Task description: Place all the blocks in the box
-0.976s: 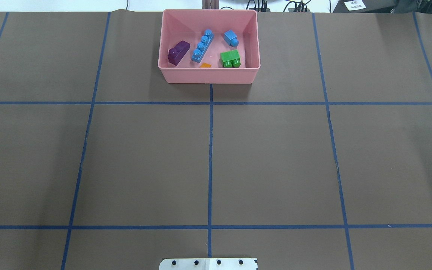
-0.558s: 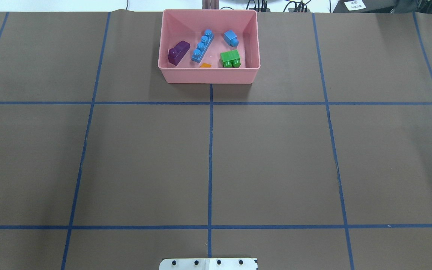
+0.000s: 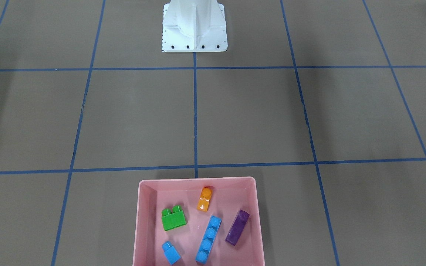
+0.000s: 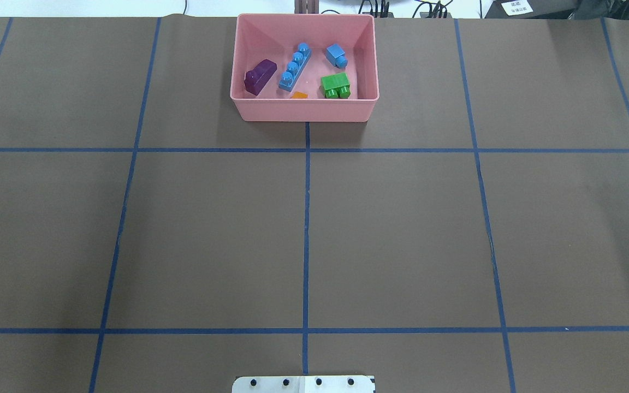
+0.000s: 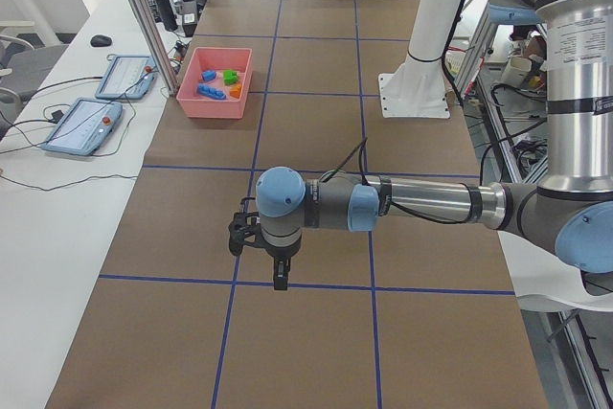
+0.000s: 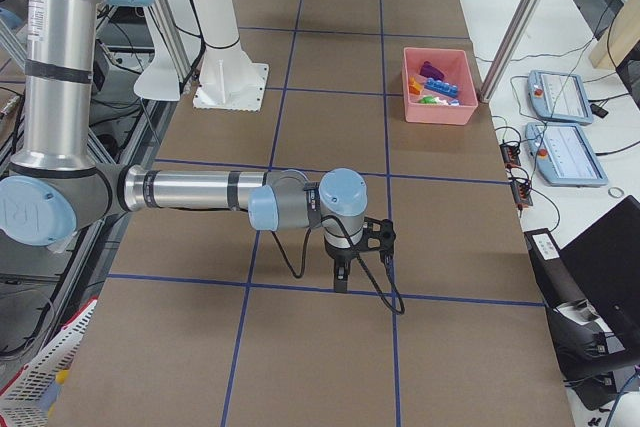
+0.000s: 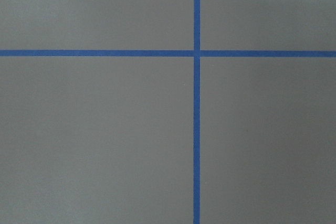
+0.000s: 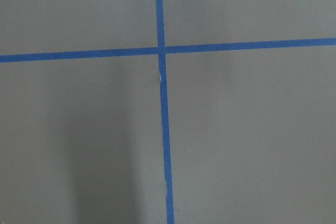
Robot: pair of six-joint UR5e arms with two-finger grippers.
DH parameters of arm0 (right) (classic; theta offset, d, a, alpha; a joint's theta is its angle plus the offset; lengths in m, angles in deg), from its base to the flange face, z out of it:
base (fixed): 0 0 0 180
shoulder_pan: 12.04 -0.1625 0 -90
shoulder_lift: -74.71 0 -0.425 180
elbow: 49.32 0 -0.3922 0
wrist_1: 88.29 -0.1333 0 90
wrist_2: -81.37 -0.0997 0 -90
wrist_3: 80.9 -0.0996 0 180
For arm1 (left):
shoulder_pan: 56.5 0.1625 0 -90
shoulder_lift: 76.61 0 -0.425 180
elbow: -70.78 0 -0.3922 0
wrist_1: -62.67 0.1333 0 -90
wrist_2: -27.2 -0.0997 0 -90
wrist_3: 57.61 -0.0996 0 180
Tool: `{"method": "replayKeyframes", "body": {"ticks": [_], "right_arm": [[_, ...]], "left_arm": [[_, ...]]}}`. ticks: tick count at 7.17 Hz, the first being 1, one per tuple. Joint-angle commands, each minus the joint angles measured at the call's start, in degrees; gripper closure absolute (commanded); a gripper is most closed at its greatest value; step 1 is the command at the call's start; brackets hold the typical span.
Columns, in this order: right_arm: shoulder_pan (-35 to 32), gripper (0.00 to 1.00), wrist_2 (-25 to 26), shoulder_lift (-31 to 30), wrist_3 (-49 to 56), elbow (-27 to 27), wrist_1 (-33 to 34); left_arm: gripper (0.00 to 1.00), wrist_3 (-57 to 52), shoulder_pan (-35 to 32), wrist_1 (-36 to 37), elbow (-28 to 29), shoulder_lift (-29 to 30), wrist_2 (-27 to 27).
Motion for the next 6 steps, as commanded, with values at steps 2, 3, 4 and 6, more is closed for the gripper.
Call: {"method": "replayKeyframes", "body": {"ticks": [2, 3, 4, 6], "right_arm": [[-0.4, 0.00, -0.2, -1.7, 0.0, -0.6, 1.1], [-0.3, 0.00, -0.3, -1.4, -0.2, -0.6, 1.1], [-0.3, 0.00, -0.6, -1.3, -0.1, -0.6, 1.1], [-0.2, 0.00, -2.9, -1.0, 0.0, -0.7, 1.1]], "left_arm": [[0.00, -0.3, 0.0, -0.1, -0.1, -0.7, 0.7], [0.00, -0.3, 0.1, 0.1, 0.4, -0.6, -0.1], [0.00, -0.3, 0.3, 0.2, 1.1, -0.7, -0.1], [0.00, 0.3, 0.4, 0.1, 1.1, 0.1, 0.0]]}}
